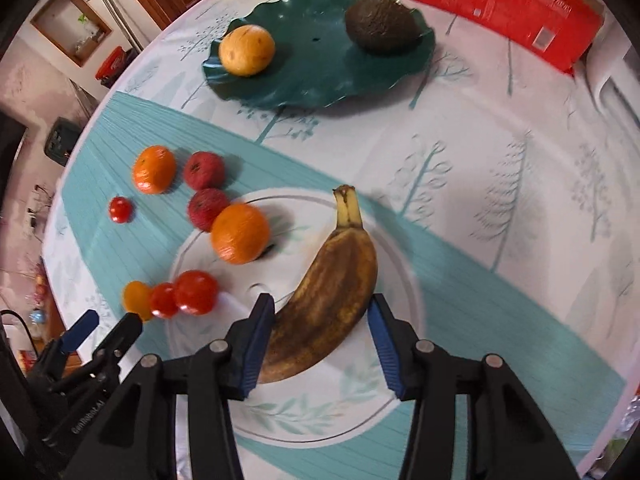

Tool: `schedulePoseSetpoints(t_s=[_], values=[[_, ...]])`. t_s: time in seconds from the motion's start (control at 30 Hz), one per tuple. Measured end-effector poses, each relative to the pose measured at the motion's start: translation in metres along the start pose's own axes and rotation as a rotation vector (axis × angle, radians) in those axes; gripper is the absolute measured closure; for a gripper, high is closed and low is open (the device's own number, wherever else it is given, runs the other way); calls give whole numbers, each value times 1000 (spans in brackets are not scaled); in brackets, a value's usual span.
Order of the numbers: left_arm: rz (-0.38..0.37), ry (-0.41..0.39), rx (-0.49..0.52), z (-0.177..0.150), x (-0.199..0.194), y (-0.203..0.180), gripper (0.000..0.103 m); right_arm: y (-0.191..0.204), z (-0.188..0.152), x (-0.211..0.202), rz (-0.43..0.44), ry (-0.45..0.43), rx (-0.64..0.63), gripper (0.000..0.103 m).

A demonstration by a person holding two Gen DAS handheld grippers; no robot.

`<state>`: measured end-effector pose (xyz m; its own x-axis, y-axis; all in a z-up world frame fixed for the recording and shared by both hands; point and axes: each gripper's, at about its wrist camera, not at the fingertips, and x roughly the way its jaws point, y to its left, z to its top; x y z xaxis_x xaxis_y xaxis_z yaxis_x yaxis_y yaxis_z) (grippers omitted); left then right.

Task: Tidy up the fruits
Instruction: 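Grasp the brown banana with the right tool while the left tool grasps a tangerine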

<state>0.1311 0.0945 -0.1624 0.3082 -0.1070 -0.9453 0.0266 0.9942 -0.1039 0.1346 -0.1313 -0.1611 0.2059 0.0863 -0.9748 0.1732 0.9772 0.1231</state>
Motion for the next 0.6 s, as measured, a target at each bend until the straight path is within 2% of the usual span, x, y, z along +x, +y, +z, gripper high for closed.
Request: schedulePoseSetpoints(t_s=[0.2,0.37,0.5,0.6], values=[[-51,17,6,6,10,-2,50,-1,5,11,-15,32,11,54],[-94,15,3,8,16,-1,60,6,4,14,-49,25,-21,52],[-100,16,22,9,18,-7,65,1,4,15,-37,38,2,52],[-102,16,33,9,19,-10,68,-4,3,14,-41,46,33,45]])
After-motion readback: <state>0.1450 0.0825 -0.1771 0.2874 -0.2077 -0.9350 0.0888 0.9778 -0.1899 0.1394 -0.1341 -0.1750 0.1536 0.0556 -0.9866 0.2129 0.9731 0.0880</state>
